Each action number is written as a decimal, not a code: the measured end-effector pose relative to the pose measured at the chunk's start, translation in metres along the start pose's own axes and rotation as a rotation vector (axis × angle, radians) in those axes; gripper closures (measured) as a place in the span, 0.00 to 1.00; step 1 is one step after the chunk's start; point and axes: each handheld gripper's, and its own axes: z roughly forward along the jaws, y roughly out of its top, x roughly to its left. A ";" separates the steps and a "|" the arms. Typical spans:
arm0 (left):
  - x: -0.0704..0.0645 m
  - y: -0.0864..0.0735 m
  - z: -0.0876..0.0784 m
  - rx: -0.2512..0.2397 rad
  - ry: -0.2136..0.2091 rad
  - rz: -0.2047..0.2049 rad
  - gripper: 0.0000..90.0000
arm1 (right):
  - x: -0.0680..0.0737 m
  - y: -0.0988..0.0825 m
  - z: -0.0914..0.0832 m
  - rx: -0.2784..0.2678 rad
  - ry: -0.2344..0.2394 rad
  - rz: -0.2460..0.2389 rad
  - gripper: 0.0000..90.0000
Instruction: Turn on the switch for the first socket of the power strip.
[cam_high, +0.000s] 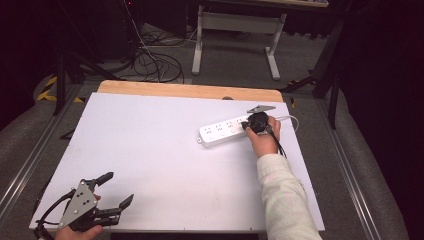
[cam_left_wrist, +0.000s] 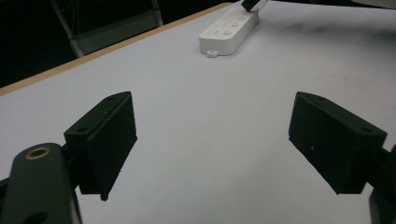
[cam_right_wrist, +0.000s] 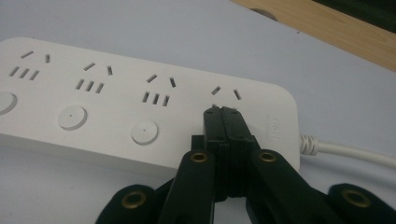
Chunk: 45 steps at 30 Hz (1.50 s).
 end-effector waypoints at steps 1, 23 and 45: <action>0.000 0.000 0.000 -0.001 0.000 0.000 0.18 | 0.000 0.000 0.000 -0.001 -0.004 -0.004 1.00; 0.000 0.000 -0.001 -0.005 -0.003 0.003 0.18 | 0.002 -0.005 0.002 -0.020 -0.018 0.038 1.00; 0.000 0.001 -0.001 -0.012 -0.014 -0.004 0.18 | 0.008 0.001 0.001 0.018 -0.046 0.007 1.00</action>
